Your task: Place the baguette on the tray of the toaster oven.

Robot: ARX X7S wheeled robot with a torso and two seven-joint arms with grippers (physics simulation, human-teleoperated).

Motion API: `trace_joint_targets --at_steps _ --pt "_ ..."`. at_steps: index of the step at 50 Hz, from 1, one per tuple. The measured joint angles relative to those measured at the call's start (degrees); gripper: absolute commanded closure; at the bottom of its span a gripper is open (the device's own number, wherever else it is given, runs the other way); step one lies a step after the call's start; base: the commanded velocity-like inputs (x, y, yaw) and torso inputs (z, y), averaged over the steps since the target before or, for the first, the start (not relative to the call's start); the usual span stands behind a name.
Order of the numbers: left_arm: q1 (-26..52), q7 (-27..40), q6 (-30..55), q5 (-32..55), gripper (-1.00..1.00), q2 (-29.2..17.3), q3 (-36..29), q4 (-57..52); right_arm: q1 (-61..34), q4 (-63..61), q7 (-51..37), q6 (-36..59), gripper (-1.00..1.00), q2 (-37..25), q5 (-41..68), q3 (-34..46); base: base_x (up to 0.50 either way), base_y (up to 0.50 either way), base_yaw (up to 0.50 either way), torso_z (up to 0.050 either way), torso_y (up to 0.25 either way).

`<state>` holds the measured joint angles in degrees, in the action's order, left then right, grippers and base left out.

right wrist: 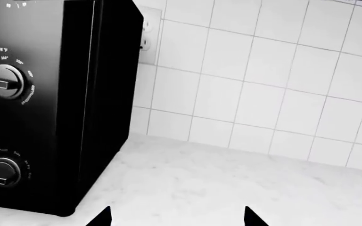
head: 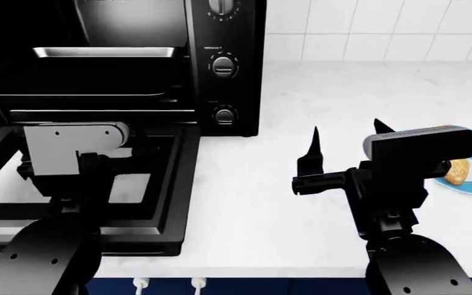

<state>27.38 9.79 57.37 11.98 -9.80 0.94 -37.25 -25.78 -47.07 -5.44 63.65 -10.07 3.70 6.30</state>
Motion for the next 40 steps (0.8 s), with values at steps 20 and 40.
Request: trace_joint_targets --at_steps 20,40 --pt "-0.22 0.68 -0.23 0.89 -1.0 -0.33 0.11 -0.09 -2.27 -0.45 0.15 4.25 -1.0 -0.29 1.32 -2.46 0.0 0.0 0.0 0.0 0.0" --pt "-0.22 1.01 -1.27 1.84 -1.0 -0.79 0.11 0.65 -15.1 0.72 4.16 20.24 -1.0 -1.88 4.4 -18.04 0.0 0.0 0.0 0.0 0.0"
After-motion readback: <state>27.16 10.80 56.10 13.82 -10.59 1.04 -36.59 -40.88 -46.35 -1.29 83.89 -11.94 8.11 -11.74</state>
